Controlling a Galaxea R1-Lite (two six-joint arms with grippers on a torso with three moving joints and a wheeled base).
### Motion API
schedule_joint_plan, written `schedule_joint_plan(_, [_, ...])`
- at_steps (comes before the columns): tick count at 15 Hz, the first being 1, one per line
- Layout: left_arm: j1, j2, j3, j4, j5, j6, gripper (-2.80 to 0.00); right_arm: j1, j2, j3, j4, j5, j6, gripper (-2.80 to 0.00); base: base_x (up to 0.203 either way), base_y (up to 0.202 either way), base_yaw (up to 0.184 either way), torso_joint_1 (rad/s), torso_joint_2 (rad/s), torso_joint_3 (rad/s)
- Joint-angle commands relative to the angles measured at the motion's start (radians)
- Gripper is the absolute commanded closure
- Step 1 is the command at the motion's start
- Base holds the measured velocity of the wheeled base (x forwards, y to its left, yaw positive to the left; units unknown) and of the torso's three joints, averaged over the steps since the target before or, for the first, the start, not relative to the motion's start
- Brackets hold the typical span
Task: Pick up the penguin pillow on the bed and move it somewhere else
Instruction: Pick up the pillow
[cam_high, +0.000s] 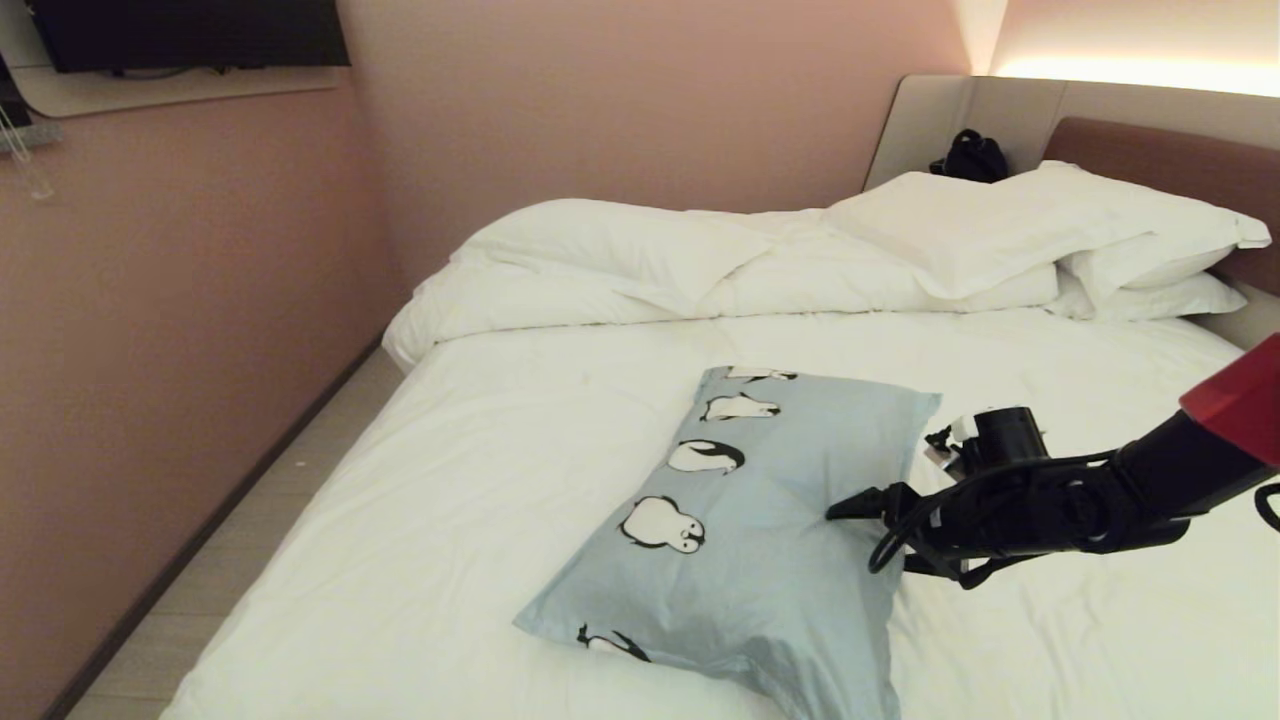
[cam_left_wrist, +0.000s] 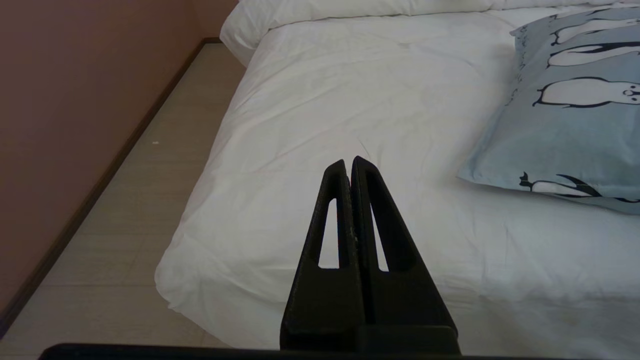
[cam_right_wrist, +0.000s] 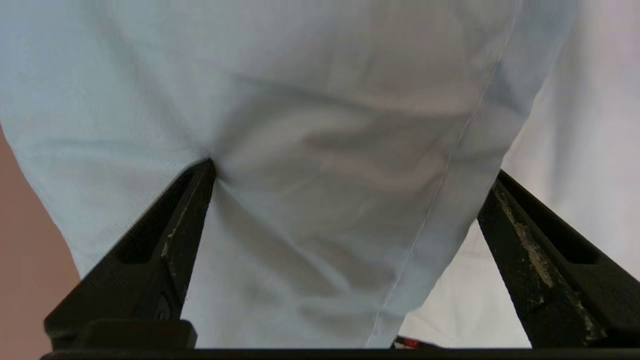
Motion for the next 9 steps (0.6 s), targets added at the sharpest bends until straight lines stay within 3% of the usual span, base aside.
schedule_joint_plan(1, [0.000,0.000,0.000,-0.001,0.000,0.000,0.00,0.001,0.016,-0.025,-0.002,-0.011,0.022,-2.80,0.000,0.000,0.000,0.000,0.00,0.000])
schedule_joint_plan(9, [0.000,0.000,0.000,-0.001,0.000,0.000,0.00,0.058,0.033,-0.083,0.001,-0.014,0.038,-2.80,0.000,0.000,0.000,0.000,0.00,0.000])
